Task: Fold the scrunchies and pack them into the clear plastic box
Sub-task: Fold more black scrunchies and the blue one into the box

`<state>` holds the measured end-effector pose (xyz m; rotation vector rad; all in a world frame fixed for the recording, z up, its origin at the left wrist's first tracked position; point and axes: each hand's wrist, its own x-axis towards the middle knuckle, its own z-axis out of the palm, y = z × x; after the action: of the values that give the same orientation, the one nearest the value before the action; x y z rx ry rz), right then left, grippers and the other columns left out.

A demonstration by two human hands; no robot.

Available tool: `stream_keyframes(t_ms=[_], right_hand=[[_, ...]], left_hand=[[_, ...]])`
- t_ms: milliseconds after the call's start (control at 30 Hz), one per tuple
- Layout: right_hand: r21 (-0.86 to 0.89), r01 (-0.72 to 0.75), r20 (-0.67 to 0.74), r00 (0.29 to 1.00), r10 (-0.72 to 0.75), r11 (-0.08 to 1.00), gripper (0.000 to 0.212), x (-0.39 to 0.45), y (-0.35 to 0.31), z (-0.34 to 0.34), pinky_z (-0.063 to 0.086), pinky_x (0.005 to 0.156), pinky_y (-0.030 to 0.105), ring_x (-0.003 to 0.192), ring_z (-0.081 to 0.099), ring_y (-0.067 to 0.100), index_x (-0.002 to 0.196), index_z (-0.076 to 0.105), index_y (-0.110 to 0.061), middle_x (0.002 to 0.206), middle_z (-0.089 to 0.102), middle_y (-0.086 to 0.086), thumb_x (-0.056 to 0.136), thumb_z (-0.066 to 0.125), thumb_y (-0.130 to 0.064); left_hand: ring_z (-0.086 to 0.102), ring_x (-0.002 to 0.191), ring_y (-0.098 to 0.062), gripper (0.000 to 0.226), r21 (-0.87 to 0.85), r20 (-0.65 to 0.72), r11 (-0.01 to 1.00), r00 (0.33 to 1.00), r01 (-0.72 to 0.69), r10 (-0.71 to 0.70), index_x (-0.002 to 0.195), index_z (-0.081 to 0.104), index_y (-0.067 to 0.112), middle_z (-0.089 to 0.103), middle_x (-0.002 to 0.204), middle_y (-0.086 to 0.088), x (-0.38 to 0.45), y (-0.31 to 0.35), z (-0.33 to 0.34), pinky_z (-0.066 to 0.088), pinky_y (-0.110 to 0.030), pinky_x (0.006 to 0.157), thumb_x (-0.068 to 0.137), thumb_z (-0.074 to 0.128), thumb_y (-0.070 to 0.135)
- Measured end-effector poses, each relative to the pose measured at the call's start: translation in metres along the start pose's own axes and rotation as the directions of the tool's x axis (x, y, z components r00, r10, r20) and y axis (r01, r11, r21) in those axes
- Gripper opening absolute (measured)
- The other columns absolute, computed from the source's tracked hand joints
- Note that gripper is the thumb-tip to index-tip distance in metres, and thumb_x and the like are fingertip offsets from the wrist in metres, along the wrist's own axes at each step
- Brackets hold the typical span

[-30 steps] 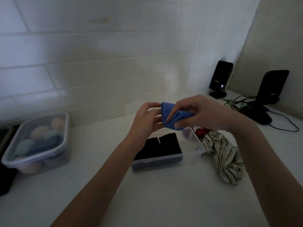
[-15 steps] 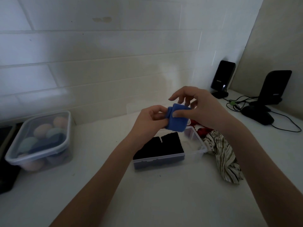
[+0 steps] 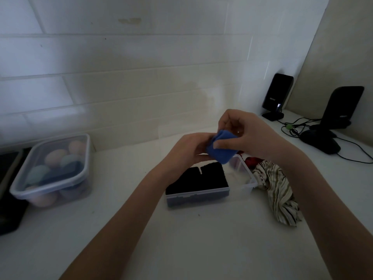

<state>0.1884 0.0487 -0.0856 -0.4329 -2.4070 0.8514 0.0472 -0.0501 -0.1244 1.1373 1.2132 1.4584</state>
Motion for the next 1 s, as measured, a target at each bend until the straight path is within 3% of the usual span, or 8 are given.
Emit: stream_keyframes(t_ms=[233, 433, 533, 600, 700, 800, 900, 1000], right_hand=[[0.052, -0.019, 0.034, 0.999, 0.017, 0.998, 0.027, -0.002, 0.002, -0.001, 0.048, 0.06, 0.027, 0.067, 0.058, 0.017, 0.079, 0.054, -0.026, 0.078, 0.064, 0.016, 0.069, 0.08, -0.027], [0.083, -0.015, 0.114, 0.993, 0.005, 0.996, 0.025, -0.003, -0.004, 0.0, 0.048, 0.064, 0.033, 0.069, 0.057, 0.027, 0.081, 0.055, -0.023, 0.08, 0.063, 0.019, 0.071, 0.078, -0.026], [0.196, -0.04, 0.056, 0.998, 0.03, 0.98, 0.008, -0.003, -0.006, -0.002, 0.045, 0.056, 0.018, 0.06, 0.055, 0.008, 0.084, 0.057, -0.018, 0.071, 0.063, 0.0, 0.088, 0.061, -0.022], [0.21, -0.084, 0.015, 0.996, 0.082, 0.974, 0.017, -0.003, -0.004, -0.006, 0.049, 0.058, 0.019, 0.064, 0.06, 0.008, 0.09, 0.058, -0.016, 0.078, 0.066, -0.006, 0.096, 0.046, -0.027], [0.128, -0.141, 0.158, 0.98, 0.12, 0.982, 0.024, -0.005, 0.0, -0.005, 0.055, 0.069, 0.022, 0.084, 0.068, 0.016, 0.104, 0.06, -0.015, 0.095, 0.071, 0.002, 0.095, 0.044, -0.031], [0.208, -0.16, 0.252, 0.962, 0.105, 0.965, 0.028, -0.006, 0.003, -0.003, 0.051, 0.069, 0.017, 0.083, 0.068, 0.011, 0.113, 0.06, -0.02, 0.093, 0.073, -0.001, 0.089, 0.051, -0.034], [0.374, -0.24, 0.286, 0.949, 0.135, 0.896, 0.032, -0.009, 0.012, -0.01, 0.051, 0.075, 0.028, 0.085, 0.066, 0.02, 0.113, 0.06, -0.024, 0.093, 0.073, 0.005, 0.082, 0.062, -0.033], [0.346, -0.274, 0.376, 0.917, 0.135, 0.897, 0.02, -0.013, 0.019, -0.014, 0.053, 0.076, 0.026, 0.091, 0.067, 0.02, 0.103, 0.063, -0.021, 0.099, 0.073, 0.008, 0.083, 0.065, -0.019]], left_hand=[[0.071, 0.089, -0.009, 0.024, 0.127, 0.082, 0.984, 0.99, -0.127, 0.118, 0.103, 0.064, 0.028, 0.074, 0.092, 0.016, -0.006, 0.007, -0.016, 0.055, -0.018, 0.068, 0.082, 0.067, 0.015], [0.07, 0.084, -0.011, 0.032, 0.432, 0.01, 0.877, 0.974, -0.208, 0.227, 0.103, 0.068, 0.017, 0.073, 0.092, 0.001, -0.006, 0.001, -0.013, 0.057, -0.025, 0.076, 0.073, 0.077, 0.018], [0.069, 0.085, -0.015, 0.024, 0.431, 0.004, 0.866, 0.961, -0.252, 0.278, 0.095, 0.069, 0.015, 0.072, 0.089, -0.005, -0.006, 0.002, -0.015, 0.056, -0.025, 0.08, 0.074, 0.075, 0.007], [0.068, 0.085, -0.012, 0.026, 0.431, 0.009, 0.853, 0.947, -0.293, 0.32, 0.093, 0.068, 0.019, 0.07, 0.089, -0.003, -0.007, 0.003, -0.014, 0.055, -0.023, 0.081, 0.075, 0.073, 0.002], [0.066, 0.084, -0.008, 0.032, 0.418, 0.025, 0.83, 0.918, -0.369, 0.396, 0.091, 0.066, 0.025, 0.069, 0.089, 0.001, -0.009, 0.005, -0.011, 0.053, -0.022, 0.082, 0.074, 0.072, -0.002], [0.061, 0.092, -0.01, 0.038, 0.523, 0.049, 0.753, 0.896, -0.399, 0.441, 0.09, 0.065, 0.036, 0.065, 0.094, 0.011, -0.011, 0.006, -0.01, 0.048, -0.018, 0.077, 0.072, 0.074, 0.003], [0.057, 0.089, -0.011, 0.042, 0.547, 0.042, 0.741, 0.898, -0.388, 0.439, 0.089, 0.066, 0.038, 0.059, 0.093, 0.015, -0.011, 0.005, -0.008, 0.042, -0.016, 0.068, 0.068, 0.076, 0.002], [0.056, 0.081, -0.016, 0.039, 0.581, 0.072, 0.722, 0.908, -0.375, 0.413, 0.089, 0.07, 0.033, 0.057, 0.088, 0.012, -0.01, 0.0, -0.003, 0.042, -0.02, 0.064, 0.066, 0.078, 0.002]])
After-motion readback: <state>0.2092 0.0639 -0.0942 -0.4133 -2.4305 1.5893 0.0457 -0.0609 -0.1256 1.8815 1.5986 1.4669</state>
